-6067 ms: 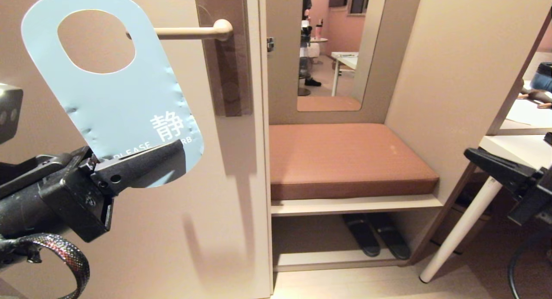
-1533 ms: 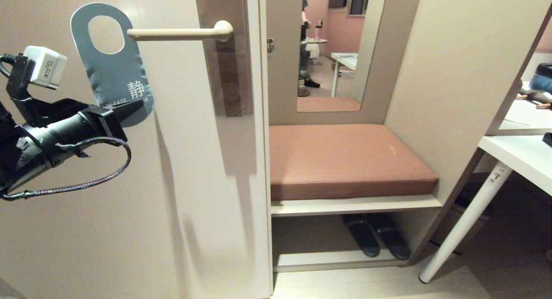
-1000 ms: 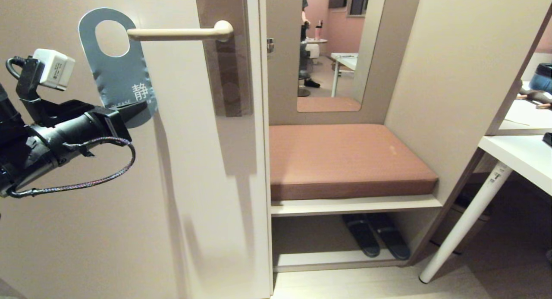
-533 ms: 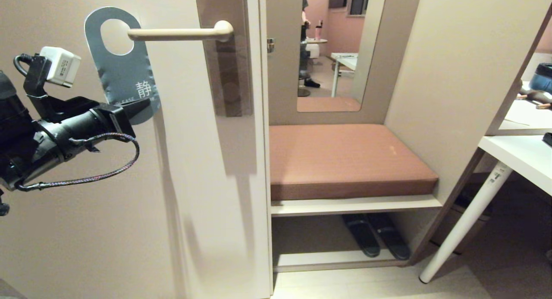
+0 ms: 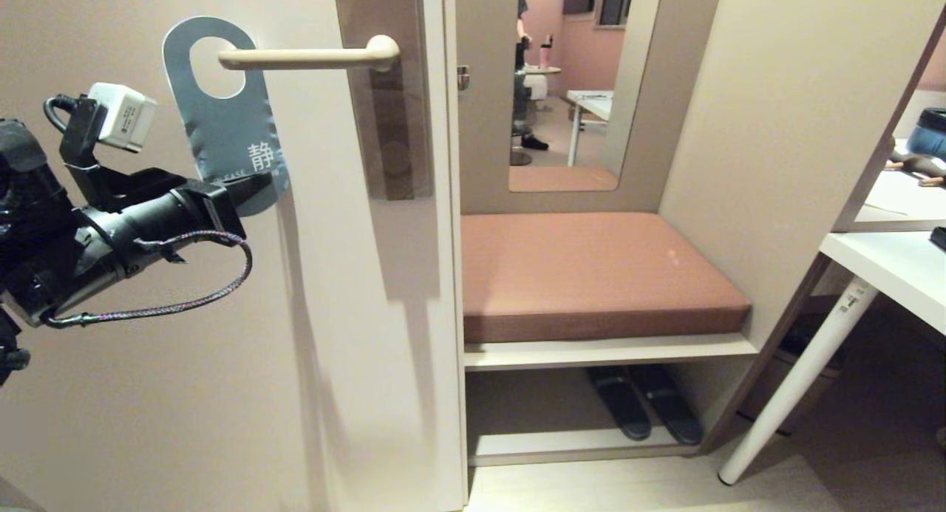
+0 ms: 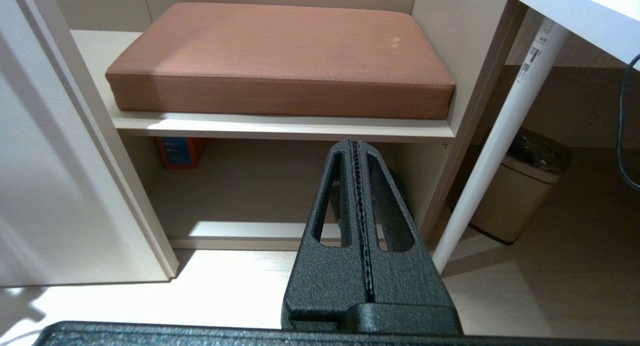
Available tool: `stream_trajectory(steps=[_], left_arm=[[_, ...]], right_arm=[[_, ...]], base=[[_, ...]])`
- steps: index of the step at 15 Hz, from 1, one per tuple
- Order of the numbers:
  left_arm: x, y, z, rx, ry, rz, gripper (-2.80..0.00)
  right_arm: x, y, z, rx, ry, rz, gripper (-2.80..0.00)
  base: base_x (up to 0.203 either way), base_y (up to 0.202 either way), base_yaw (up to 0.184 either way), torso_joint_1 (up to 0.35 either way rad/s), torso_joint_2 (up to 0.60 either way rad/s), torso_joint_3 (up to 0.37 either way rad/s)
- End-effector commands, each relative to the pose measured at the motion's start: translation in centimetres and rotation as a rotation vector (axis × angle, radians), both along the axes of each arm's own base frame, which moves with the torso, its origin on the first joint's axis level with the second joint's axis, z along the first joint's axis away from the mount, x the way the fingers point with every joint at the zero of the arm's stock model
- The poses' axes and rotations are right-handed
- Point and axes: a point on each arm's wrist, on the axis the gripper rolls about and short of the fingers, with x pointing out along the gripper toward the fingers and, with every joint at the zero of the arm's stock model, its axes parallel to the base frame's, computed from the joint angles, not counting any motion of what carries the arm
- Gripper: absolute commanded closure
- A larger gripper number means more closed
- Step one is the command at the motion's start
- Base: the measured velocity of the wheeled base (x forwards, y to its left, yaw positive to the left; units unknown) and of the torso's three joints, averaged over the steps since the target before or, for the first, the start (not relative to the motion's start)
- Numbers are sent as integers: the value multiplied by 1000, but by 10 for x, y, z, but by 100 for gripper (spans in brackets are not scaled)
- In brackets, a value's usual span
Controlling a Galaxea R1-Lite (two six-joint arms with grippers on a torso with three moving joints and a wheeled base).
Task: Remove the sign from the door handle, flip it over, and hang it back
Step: Hang the sign back with the other side facing out
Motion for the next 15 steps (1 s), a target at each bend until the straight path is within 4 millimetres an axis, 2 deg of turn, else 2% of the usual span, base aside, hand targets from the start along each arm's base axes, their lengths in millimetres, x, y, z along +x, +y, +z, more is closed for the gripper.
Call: stream_trajectory(steps=[1,15], left_arm=[[-1,-3,1,8,-10,-11,0],[-14,-46,5,1,-24,-40,0]], right_arm=[[0,0,0,-1,1,0,0],[0,0,0,-1,1,-2,0]], base=[[0,0,0,0,0,0],[0,0,0,0,0,0]])
